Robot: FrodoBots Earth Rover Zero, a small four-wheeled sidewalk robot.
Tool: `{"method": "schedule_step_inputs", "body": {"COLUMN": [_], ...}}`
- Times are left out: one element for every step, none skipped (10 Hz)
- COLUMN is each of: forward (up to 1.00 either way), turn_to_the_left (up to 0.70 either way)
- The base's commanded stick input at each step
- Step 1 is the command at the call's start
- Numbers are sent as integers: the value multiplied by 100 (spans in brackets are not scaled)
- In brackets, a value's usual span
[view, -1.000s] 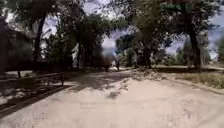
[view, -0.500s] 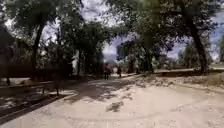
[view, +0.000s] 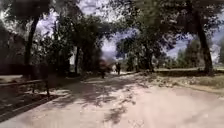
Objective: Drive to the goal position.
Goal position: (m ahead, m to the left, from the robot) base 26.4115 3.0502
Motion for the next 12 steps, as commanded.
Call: {"method": "schedule_step_inputs", "body": {"forward": [85,85,85,85,85,85,85,85,85,85,85,85], "turn_to_the_left": [0,0,0,0,-13,-25,-32,-26,-20,-13,-7,-1]}}
